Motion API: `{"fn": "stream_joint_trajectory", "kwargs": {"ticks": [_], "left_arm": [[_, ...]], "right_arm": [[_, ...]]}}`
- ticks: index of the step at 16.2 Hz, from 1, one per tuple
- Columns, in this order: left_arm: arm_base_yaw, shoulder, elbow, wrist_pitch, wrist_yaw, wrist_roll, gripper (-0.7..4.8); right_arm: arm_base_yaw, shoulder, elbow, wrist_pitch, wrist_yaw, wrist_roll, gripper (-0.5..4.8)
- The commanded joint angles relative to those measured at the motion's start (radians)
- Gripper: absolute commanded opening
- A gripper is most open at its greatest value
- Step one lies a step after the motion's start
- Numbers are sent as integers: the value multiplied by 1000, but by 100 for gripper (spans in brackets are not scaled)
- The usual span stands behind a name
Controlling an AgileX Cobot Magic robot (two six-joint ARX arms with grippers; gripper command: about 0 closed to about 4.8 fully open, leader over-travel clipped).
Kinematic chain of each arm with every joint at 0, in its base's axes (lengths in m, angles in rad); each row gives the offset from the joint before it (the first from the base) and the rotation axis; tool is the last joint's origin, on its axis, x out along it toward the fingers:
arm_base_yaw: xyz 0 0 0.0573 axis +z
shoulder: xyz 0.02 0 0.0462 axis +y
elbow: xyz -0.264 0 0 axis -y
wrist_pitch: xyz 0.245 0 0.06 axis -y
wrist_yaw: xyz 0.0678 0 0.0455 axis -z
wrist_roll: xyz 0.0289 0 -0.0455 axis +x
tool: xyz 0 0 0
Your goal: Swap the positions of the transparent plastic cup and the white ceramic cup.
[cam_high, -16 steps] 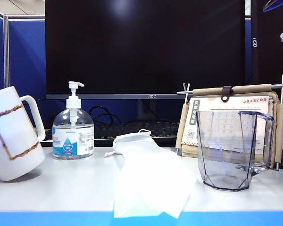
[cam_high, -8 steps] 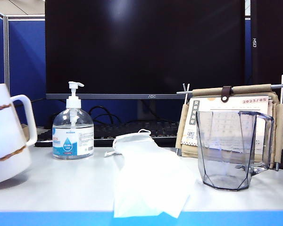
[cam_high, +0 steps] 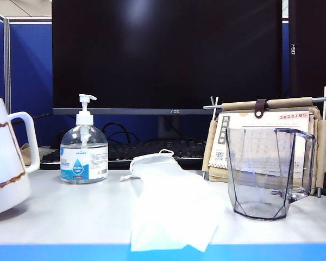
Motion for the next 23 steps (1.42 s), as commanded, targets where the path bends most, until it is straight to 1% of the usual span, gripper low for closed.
{"fn": "stream_joint_trajectory", "kwargs": {"ticks": [1,2,4,5,7,8,9,11,14,18,21,23], "left_arm": [[0,-8,11,27,24,7,-6],[0,-8,11,27,29,11,-6],[0,-8,11,26,39,24,-6],[0,-8,11,26,44,25,-6],[0,-8,11,23,44,26,-6],[0,-8,11,23,44,26,-6],[0,-8,11,23,44,26,-6],[0,-8,11,24,45,26,-6],[0,-8,11,25,44,33,-6],[0,-8,11,26,44,37,-6],[0,-8,11,26,44,37,-6],[0,-8,11,25,44,36,-6]], "right_arm": [[76,-1,-69,97,79,47,284],[111,-1,-98,135,108,69,285],[192,-2,-161,240,206,69,284],[241,-2,-191,293,296,67,284],[306,-2,-225,362,417,60,284],[324,-2,-238,391,428,55,284],[344,-1,-260,441,422,37,284],[364,-1,-291,486,417,35,284],[366,-1,-308,499,416,34,284],[366,-1,-310,566,379,-29,284],[365,16,-310,590,382,-35,284],[365,59,-310,614,382,-64,283]]}}
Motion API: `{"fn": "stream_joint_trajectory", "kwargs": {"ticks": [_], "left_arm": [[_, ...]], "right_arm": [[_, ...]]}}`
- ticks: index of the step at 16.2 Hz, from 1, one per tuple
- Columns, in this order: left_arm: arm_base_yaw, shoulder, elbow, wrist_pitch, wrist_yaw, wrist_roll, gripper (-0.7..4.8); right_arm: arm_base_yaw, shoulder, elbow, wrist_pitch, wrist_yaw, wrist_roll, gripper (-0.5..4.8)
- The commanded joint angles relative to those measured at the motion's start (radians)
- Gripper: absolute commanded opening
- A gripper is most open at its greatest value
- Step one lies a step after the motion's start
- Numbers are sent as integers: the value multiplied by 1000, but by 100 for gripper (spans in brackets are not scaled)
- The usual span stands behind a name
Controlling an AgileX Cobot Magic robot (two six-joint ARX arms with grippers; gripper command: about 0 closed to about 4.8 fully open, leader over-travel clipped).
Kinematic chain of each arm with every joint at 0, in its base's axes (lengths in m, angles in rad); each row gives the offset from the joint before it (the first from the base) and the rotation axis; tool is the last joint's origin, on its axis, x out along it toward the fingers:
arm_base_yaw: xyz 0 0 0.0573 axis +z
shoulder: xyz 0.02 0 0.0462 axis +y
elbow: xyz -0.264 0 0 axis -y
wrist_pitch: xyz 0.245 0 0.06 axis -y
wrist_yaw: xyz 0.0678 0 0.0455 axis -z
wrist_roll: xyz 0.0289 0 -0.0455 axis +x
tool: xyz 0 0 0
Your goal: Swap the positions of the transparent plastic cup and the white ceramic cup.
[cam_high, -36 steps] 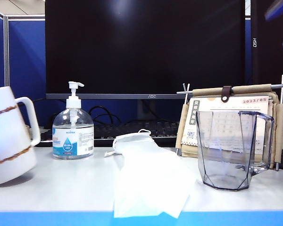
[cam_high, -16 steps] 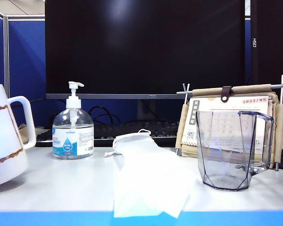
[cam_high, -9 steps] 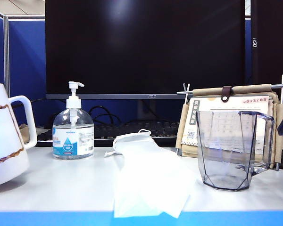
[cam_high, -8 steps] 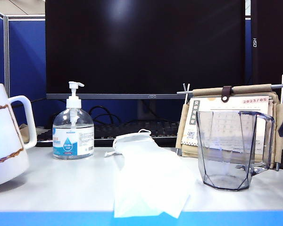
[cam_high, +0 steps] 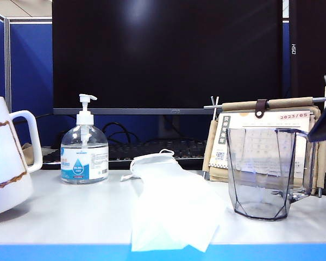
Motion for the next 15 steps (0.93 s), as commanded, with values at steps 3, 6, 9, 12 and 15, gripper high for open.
{"fn": "stream_joint_trajectory", "kwargs": {"ticks": [3,6,9,12,15], "left_arm": [[0,-8,11,24,22,0,-6],[0,-8,11,19,22,0,-6],[0,-8,11,8,21,0,-6],[0,-8,11,6,19,1,-6],[0,-8,11,6,19,9,-6]], "right_arm": [[-1,157,3,121,-2,-43,283],[-1,283,3,244,-2,-53,283],[-1,401,3,373,3,-73,283],[-1,494,3,470,29,-101,270],[-1,560,3,557,49,-126,268]]}}
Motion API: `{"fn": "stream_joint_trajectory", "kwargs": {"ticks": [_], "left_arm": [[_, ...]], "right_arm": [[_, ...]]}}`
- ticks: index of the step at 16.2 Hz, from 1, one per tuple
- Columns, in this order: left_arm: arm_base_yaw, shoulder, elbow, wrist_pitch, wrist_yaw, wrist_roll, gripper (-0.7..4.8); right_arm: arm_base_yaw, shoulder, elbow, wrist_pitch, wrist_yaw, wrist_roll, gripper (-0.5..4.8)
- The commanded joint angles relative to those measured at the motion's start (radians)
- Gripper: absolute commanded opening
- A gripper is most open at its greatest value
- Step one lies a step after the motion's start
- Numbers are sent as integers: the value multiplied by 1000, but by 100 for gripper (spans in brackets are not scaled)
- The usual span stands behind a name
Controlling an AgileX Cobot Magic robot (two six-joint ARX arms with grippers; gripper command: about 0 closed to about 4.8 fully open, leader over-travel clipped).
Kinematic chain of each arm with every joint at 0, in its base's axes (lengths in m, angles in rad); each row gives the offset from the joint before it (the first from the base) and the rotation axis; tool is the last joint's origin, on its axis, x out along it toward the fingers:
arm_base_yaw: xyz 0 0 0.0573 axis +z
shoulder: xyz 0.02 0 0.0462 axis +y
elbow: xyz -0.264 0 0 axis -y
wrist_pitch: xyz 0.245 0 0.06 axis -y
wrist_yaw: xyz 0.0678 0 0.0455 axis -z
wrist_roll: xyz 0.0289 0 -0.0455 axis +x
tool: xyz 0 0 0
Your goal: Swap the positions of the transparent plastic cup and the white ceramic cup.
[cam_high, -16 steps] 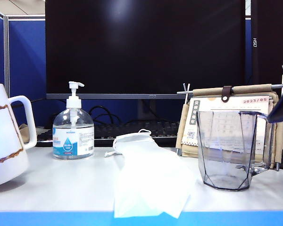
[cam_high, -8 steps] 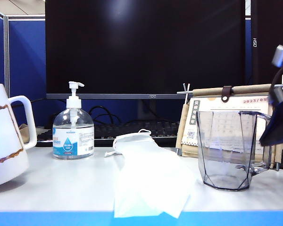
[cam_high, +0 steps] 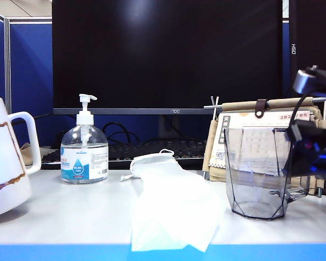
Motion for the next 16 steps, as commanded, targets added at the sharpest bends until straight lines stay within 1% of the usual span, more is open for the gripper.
{"fn": "stream_joint_trajectory", "kwargs": {"ticks": [1,2,5,7,9,11,16], "left_arm": [[0,-8,11,21,19,10,-6],[0,-8,11,21,18,10,-6],[0,-8,11,22,15,11,-6],[0,-8,11,22,15,13,-6],[0,-8,11,24,15,13,-6],[0,-8,11,24,15,14,-6],[0,-8,11,34,16,14,-6]], "right_arm": [[-1,46,4,110,24,-24,259],[-1,59,4,135,27,-24,242],[-1,93,6,186,27,-24,167],[-1,117,6,211,30,-24,131],[-1,145,7,226,31,-24,59],[-1,175,7,247,31,-23,7],[-1,206,8,292,31,-23,-2]]}}
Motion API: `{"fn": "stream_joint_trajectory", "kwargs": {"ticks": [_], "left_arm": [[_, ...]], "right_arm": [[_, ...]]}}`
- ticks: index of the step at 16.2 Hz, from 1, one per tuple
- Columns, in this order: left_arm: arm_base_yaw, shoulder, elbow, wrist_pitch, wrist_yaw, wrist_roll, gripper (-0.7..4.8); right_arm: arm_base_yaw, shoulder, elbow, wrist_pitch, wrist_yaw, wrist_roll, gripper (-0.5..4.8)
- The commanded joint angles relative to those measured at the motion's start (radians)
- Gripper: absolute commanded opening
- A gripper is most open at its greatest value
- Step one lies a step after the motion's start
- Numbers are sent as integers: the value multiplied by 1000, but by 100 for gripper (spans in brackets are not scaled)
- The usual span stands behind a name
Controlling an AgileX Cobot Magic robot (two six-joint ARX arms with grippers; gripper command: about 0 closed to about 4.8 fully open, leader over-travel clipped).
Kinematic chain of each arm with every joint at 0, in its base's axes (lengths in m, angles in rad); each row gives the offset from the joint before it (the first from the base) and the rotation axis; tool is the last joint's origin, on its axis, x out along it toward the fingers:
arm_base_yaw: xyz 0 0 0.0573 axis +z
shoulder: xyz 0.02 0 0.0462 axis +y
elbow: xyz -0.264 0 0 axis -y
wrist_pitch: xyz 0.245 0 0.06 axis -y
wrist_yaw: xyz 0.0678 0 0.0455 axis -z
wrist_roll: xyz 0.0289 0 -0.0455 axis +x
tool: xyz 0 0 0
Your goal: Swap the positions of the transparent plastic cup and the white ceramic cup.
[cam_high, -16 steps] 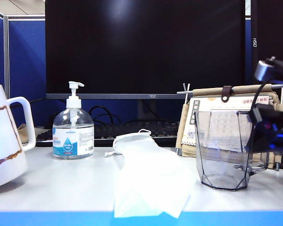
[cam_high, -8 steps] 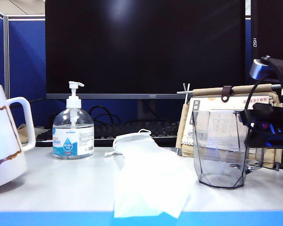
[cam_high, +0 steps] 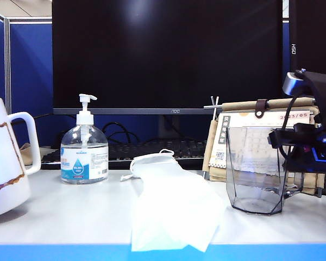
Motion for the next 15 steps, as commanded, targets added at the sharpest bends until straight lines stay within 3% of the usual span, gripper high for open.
{"fn": "stream_joint_trajectory", "kwargs": {"ticks": [1,5,10,15], "left_arm": [[0,-8,11,45,28,4,-6],[0,-8,19,96,167,4,-6],[-47,-10,76,143,209,-27,-6],[-237,-8,159,333,199,-119,-6]], "right_arm": [[0,2,0,23,3,-1,-2],[0,-21,39,-27,0,-5,-2],[3,-158,214,-277,-26,6,-3],[6,-324,401,-517,-25,-28,-3]]}}
